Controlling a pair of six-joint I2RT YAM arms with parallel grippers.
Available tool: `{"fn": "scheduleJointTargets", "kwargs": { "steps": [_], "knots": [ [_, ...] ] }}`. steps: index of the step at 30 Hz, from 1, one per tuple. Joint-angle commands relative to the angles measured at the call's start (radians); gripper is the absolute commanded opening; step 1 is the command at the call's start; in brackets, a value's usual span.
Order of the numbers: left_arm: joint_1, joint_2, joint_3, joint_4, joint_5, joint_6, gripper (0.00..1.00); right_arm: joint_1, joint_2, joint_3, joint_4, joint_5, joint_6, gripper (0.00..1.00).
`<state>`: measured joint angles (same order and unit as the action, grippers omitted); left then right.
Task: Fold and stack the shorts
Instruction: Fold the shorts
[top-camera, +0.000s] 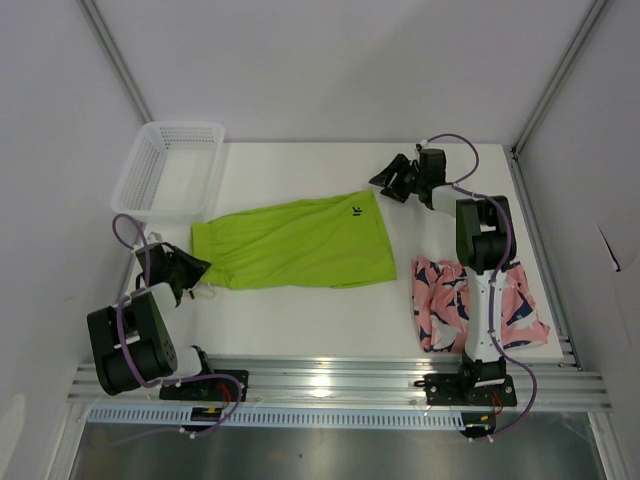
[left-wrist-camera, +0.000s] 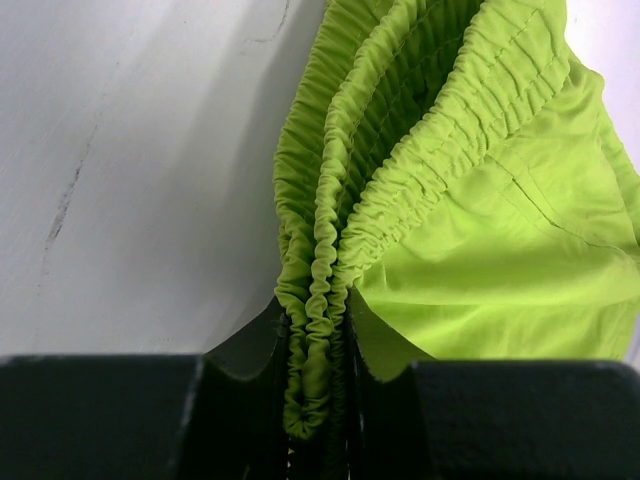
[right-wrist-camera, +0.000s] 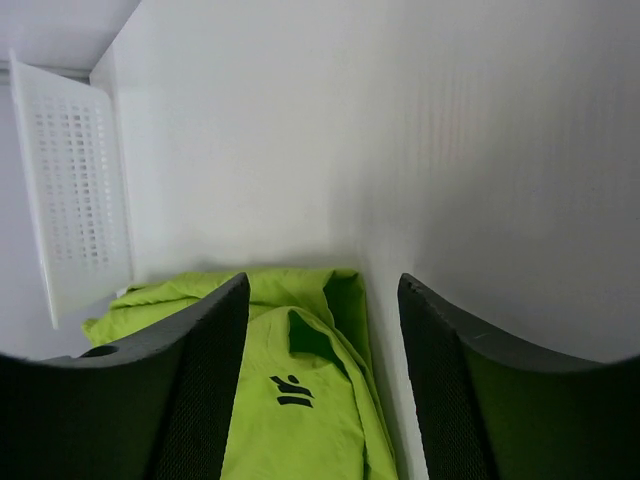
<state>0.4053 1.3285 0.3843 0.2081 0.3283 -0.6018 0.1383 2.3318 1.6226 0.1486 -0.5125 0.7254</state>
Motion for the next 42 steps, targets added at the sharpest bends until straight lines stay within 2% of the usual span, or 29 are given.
{"fn": "scheduleJointTargets", "kwargs": {
  "steps": [1,3,6,7,9,11,17,26,42],
  "knots": [
    [0.01,-0.02,-0.03,0.022,-0.011,0.022,0.0,-0.008,-0.067,0.028,0.009,0.008,-0.024,0.64],
    [0.009,-0.043,-0.036,0.033,-0.009,0.019,0.0,-0.008,-0.129,-0.015,0.014,0.014,-0.035,0.62],
    [0.007,-0.06,-0.041,0.036,-0.008,0.017,0.0,-0.003,-0.201,-0.104,0.042,0.011,-0.037,0.52],
    [0.006,-0.066,-0.039,0.034,-0.008,0.017,0.0,0.01,-0.239,-0.122,0.042,0.012,-0.04,0.39],
    [0.001,-0.072,-0.039,0.028,-0.011,0.017,0.0,0.032,-0.264,-0.144,0.037,-0.001,-0.044,0.25],
    [-0.003,-0.086,-0.033,0.017,-0.014,0.014,0.0,0.076,-0.272,-0.136,0.035,-0.024,-0.034,0.0],
    [-0.013,-0.156,-0.027,-0.03,-0.014,0.004,0.0,0.239,-0.22,-0.133,0.161,-0.023,0.029,0.0],
    [-0.057,-0.296,0.001,-0.153,-0.06,-0.032,0.01,0.385,-0.054,-0.06,0.393,0.028,0.178,0.0],
    [-0.163,-0.405,0.111,-0.332,-0.09,-0.061,0.01,0.538,0.095,-0.036,0.371,0.292,0.186,0.0]
  ]
}}
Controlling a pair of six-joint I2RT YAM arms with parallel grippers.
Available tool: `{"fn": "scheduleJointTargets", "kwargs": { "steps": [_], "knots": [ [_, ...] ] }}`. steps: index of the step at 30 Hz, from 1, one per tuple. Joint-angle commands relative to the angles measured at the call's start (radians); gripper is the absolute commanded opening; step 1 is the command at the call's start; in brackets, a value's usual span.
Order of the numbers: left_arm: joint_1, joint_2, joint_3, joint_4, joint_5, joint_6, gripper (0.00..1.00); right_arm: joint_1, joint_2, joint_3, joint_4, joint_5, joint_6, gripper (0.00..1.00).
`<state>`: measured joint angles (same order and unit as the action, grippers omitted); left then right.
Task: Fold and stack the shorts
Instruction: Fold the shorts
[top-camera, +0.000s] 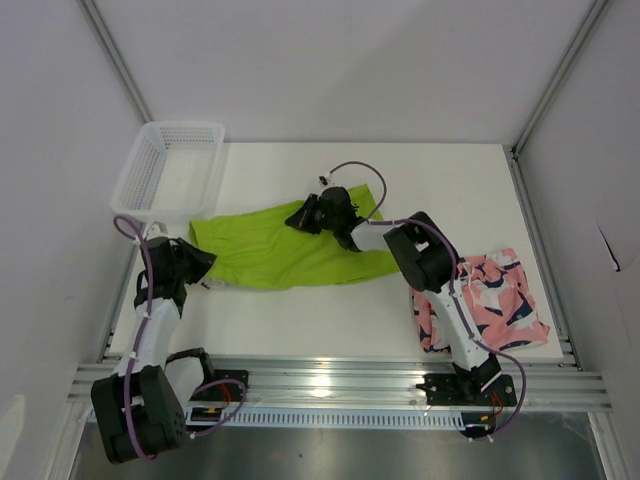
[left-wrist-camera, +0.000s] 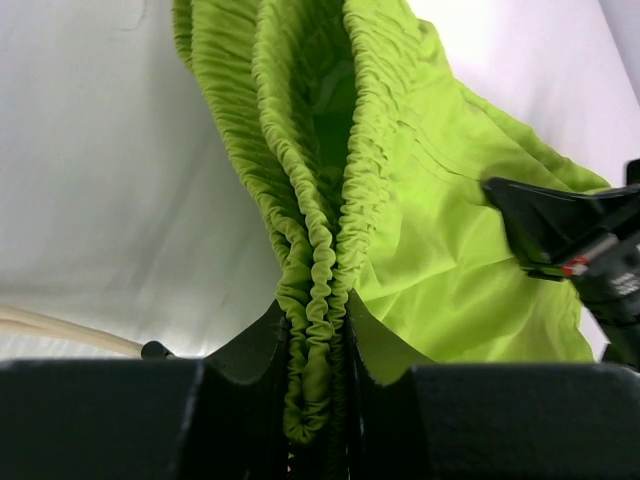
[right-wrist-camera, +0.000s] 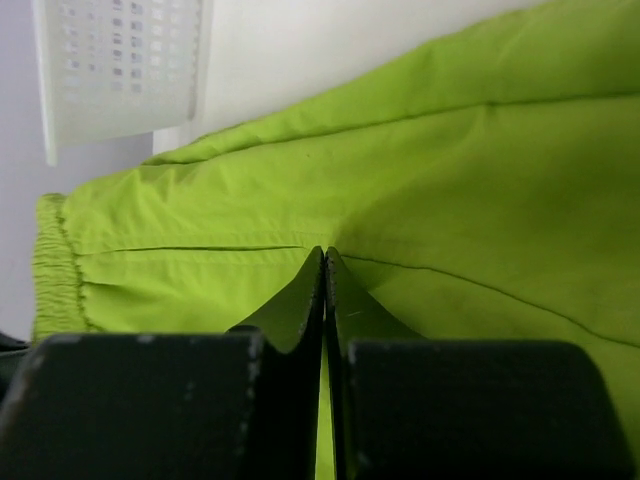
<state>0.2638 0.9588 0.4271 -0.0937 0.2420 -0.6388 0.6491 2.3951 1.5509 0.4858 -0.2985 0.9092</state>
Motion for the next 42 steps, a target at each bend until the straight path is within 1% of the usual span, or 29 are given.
{"fn": "scheduleJointTargets", "kwargs": {
  "steps": [1,5,7,8,10,11,13,14,16,17,18,20,22,24,25,27,30,31,32,35,37,39,42],
  "knots": [
    [-0.037,-0.041,0.076,-0.04,-0.01,-0.024,0.01,0.038,0.036,0.034,0.024,0.103,0.005,0.0],
    [-0.08,-0.054,0.156,-0.09,-0.03,-0.019,0.02,0.055,0.027,0.005,-0.004,0.179,0.019,0.0],
    [-0.112,-0.06,0.173,-0.11,-0.038,-0.009,0.04,0.061,0.021,-0.006,-0.027,0.22,0.022,0.0],
    [-0.129,-0.063,0.215,-0.127,-0.05,-0.004,0.04,0.063,0.018,-0.009,-0.035,0.232,0.02,0.0],
    [-0.173,-0.063,0.243,-0.159,-0.073,0.008,0.04,0.073,0.012,-0.009,-0.044,0.243,0.017,0.0],
    [-0.188,-0.063,0.289,-0.188,-0.102,0.016,0.04,0.075,0.012,-0.005,-0.046,0.243,0.013,0.0],
    [-0.228,-0.054,0.311,-0.215,-0.131,0.03,0.04,0.076,0.007,0.003,-0.044,0.234,0.007,0.0],
    [-0.238,-0.048,0.346,-0.233,-0.148,0.034,0.03,0.075,0.003,0.018,-0.049,0.223,-0.006,0.0],
    [-0.253,-0.023,0.367,-0.247,-0.159,0.048,0.03,0.075,-0.027,0.031,-0.072,0.225,-0.029,0.0],
    [-0.283,-0.014,0.386,-0.258,-0.176,0.053,0.02,0.075,-0.042,0.038,-0.084,0.228,-0.044,0.05],
    [-0.291,-0.008,0.391,-0.258,-0.184,0.059,0.02,0.075,-0.08,0.043,-0.125,0.255,-0.073,0.1],
    [-0.314,0.008,0.397,-0.262,-0.196,0.062,0.02,0.073,-0.129,0.034,-0.131,0.271,-0.107,0.13],
    [-0.328,0.017,0.395,-0.259,-0.207,0.065,0.02,0.066,-0.207,-0.003,-0.139,0.288,-0.142,0.15],
    [-0.333,0.023,0.389,-0.261,-0.214,0.064,0.02,0.06,-0.258,-0.053,-0.145,0.291,-0.161,0.2],
    [-0.336,0.023,0.386,-0.262,-0.216,0.062,0.02,0.057,-0.307,-0.073,-0.15,0.291,-0.164,0.21],
    [-0.336,0.023,0.38,-0.265,-0.214,0.053,0.02,0.053,-0.349,-0.112,-0.165,0.291,-0.167,0.21],
    [-0.336,0.008,0.335,-0.268,-0.213,0.027,0.02,0.052,-0.421,-0.224,-0.135,0.272,-0.152,0.21],
    [-0.336,0.0,0.29,-0.258,-0.207,0.019,0.02,0.052,-0.436,-0.301,-0.116,0.265,-0.138,0.21],
    [-0.334,-0.02,0.28,-0.253,-0.208,0.002,0.02,0.057,-0.465,-0.34,-0.099,0.266,-0.132,0.21],
    [-0.336,-0.054,0.213,-0.242,-0.204,-0.018,0.02,0.076,-0.497,-0.469,-0.032,0.28,-0.118,0.18],
    [-0.336,-0.08,0.199,-0.253,-0.204,-0.021,0.02,0.092,-0.504,-0.544,0.017,0.282,-0.11,0.16],
    [-0.336,-0.1,0.202,-0.267,-0.208,-0.019,0.02,0.118,-0.505,-0.583,0.058,0.289,-0.104,0.15],
    [-0.336,-0.114,0.211,-0.29,-0.224,-0.009,0.02,0.148,-0.511,-0.623,0.057,0.299,-0.112,0.14]
  ]
}}
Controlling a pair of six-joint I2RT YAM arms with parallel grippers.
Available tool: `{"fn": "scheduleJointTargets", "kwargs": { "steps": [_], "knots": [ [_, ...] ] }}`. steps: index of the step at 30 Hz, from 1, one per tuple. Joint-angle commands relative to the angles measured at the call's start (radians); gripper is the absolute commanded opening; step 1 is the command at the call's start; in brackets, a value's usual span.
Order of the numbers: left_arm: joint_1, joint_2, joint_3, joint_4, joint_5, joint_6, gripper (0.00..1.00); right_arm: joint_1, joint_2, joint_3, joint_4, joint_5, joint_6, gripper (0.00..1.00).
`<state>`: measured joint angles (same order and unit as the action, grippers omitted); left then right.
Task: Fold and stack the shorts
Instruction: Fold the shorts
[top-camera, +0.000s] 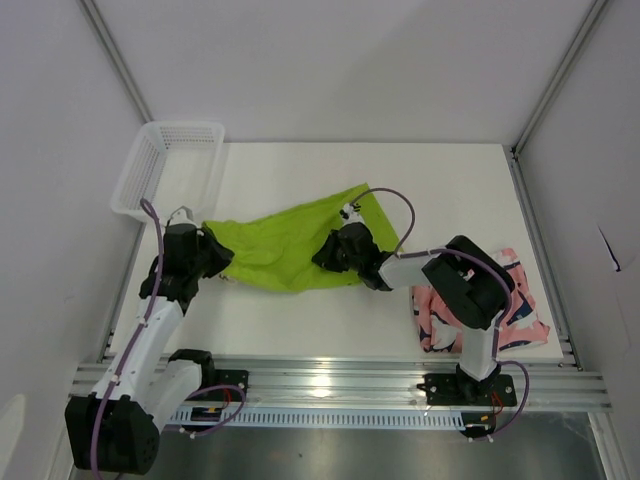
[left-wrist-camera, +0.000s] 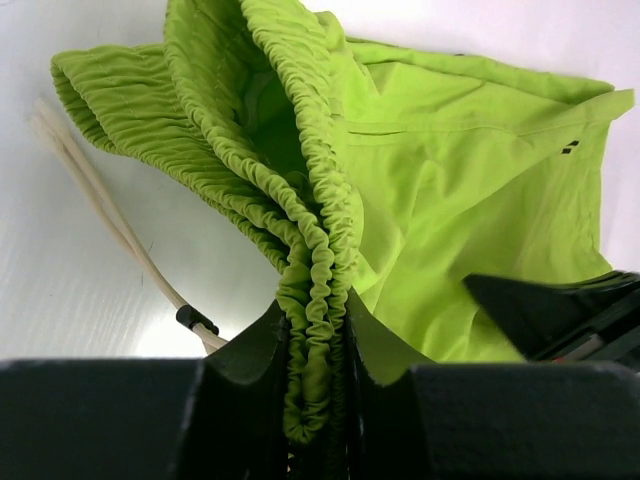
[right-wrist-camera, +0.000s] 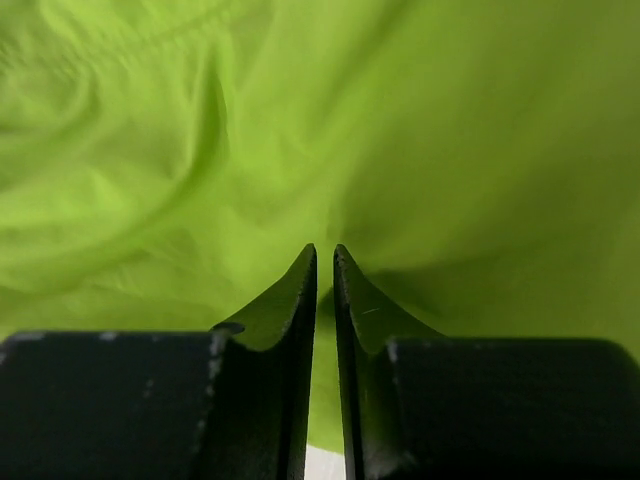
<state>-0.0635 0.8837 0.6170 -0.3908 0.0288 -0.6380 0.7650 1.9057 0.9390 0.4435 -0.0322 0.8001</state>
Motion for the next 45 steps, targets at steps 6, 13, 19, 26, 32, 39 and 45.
{"fn": "scheduleJointTargets", "kwargs": {
  "steps": [6,13,19,26,32,39,45],
  "knots": [
    [-0.009,-0.043,0.052,-0.023,-0.021,0.008,0.02,0.071,-0.05,-0.094,0.08,0.112,-0.001,0.11],
    [-0.009,-0.066,0.061,0.024,0.039,0.061,0.01,0.128,0.005,-0.075,0.061,0.124,-0.001,0.09],
    [-0.009,-0.054,0.15,-0.062,0.02,0.115,0.01,0.191,0.064,-0.025,0.043,0.135,0.005,0.09],
    [-0.022,-0.016,0.227,-0.118,0.059,0.167,0.01,0.241,0.127,0.052,0.008,0.117,0.01,0.09],
    [-0.082,0.043,0.275,-0.147,0.033,0.195,0.01,0.257,0.167,0.124,-0.019,0.08,0.024,0.09],
    [-0.154,0.133,0.401,-0.221,-0.023,0.241,0.0,0.295,0.204,0.179,-0.069,0.086,0.025,0.1],
    [-0.22,0.199,0.5,-0.319,-0.124,0.285,0.0,0.292,0.246,0.202,-0.068,0.045,0.065,0.1]
  ]
}}
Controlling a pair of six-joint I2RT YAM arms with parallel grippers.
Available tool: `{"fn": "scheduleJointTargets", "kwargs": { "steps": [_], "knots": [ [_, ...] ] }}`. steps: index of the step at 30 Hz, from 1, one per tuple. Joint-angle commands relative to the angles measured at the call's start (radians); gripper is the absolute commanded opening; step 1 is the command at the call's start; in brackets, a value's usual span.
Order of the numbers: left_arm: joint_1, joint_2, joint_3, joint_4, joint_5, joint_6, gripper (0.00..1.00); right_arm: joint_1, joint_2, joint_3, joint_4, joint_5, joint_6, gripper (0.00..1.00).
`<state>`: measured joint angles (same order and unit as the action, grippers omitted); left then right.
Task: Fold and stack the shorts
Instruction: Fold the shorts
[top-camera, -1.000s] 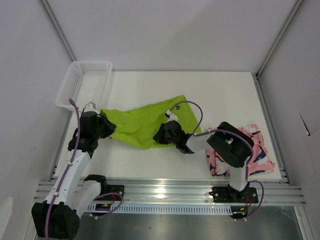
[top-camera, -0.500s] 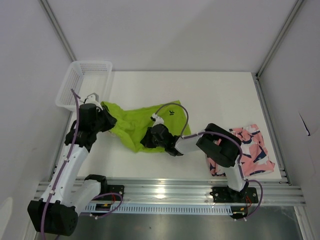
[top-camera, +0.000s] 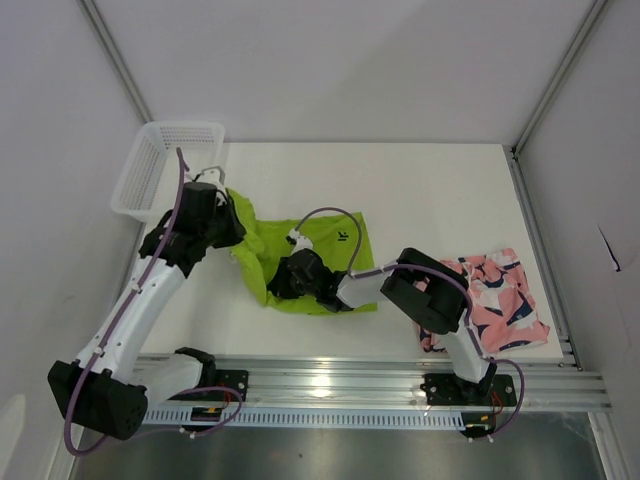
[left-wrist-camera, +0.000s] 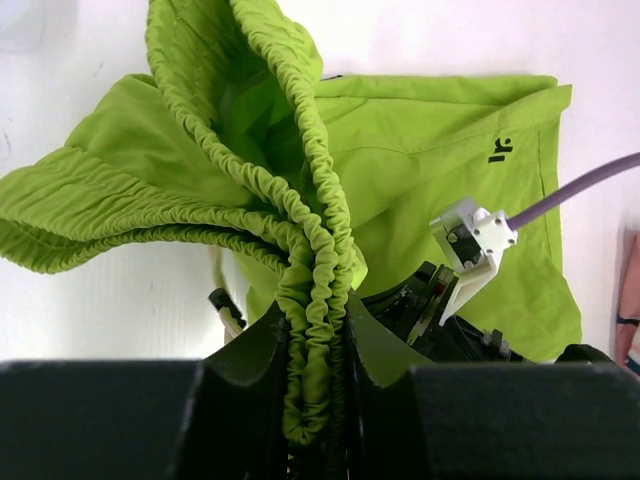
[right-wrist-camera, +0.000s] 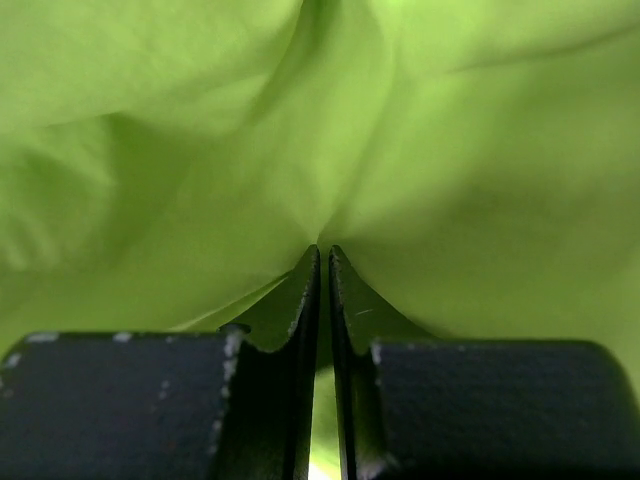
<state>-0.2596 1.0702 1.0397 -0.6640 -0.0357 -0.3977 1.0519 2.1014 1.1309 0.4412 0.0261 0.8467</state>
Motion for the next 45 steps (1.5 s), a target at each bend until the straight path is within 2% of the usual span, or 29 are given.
{"fn": "scheduleJointTargets", "kwargs": {
  "steps": [1,7,10,13,16,21,23,25,26,28,31,32,35,38,42,43,45],
  "knots": [
    [-0.024,0.013,0.077,-0.054,-0.067,0.045,0.0,0.003,0.048,0.007,-0.062,-0.014,0.023,0.1],
    [-0.006,-0.053,-0.021,-0.03,-0.057,-0.052,0.01,-0.059,-0.056,-0.048,-0.12,-0.008,-0.004,0.1],
    [0.016,-0.125,-0.14,0.007,-0.041,-0.11,0.0,-0.099,-0.096,-0.086,-0.165,-0.014,-0.02,0.1],
    [0.098,-0.206,-0.245,0.036,0.015,-0.151,0.0,-0.133,-0.121,-0.155,-0.174,-0.048,-0.034,0.1],
    [0.183,-0.268,-0.365,0.089,0.134,-0.184,0.0,-0.156,-0.152,-0.22,-0.183,-0.046,-0.052,0.09],
    [0.187,-0.354,-0.475,0.142,0.181,-0.276,0.0,-0.188,-0.19,-0.264,-0.213,-0.06,-0.093,0.11],
    [0.187,-0.368,-0.507,0.176,0.197,-0.305,0.0,-0.207,-0.221,-0.26,-0.217,-0.084,-0.116,0.15],
    [0.189,-0.36,-0.538,0.19,0.212,-0.32,0.0,-0.213,-0.247,-0.229,-0.225,-0.106,-0.177,0.25],
    [0.191,-0.354,-0.55,0.195,0.215,-0.335,0.0,-0.21,-0.271,-0.214,-0.242,-0.106,-0.207,0.35],
    [0.201,-0.325,-0.567,0.201,0.24,-0.348,0.0,-0.205,-0.297,-0.183,-0.269,-0.107,-0.271,0.4],
    [0.227,-0.286,-0.569,0.198,0.266,-0.362,0.0,-0.184,-0.354,-0.168,-0.242,-0.109,-0.424,0.51],
    [0.233,-0.282,-0.569,0.195,0.272,-0.365,0.0,-0.17,-0.378,-0.171,-0.231,-0.12,-0.499,0.59],
    [0.257,-0.266,-0.567,0.188,0.29,-0.368,0.0,-0.145,-0.409,-0.177,-0.176,-0.161,-0.636,0.69],
    [0.289,-0.242,-0.555,0.175,0.321,-0.371,0.0,-0.093,-0.435,-0.175,-0.144,-0.192,-0.766,0.74],
    [0.29,-0.207,-0.537,0.129,0.323,-0.372,0.0,0.014,-0.48,-0.195,-0.073,-0.147,-0.883,0.76],
    [0.29,-0.194,-0.529,0.113,0.315,-0.374,0.0,0.026,-0.478,-0.186,-0.07,-0.135,-0.902,0.8],
    [0.292,-0.182,-0.507,0.08,0.307,-0.371,0.0,0.062,-0.451,-0.12,-0.102,-0.117,-0.948,0.81]
  ]
}}
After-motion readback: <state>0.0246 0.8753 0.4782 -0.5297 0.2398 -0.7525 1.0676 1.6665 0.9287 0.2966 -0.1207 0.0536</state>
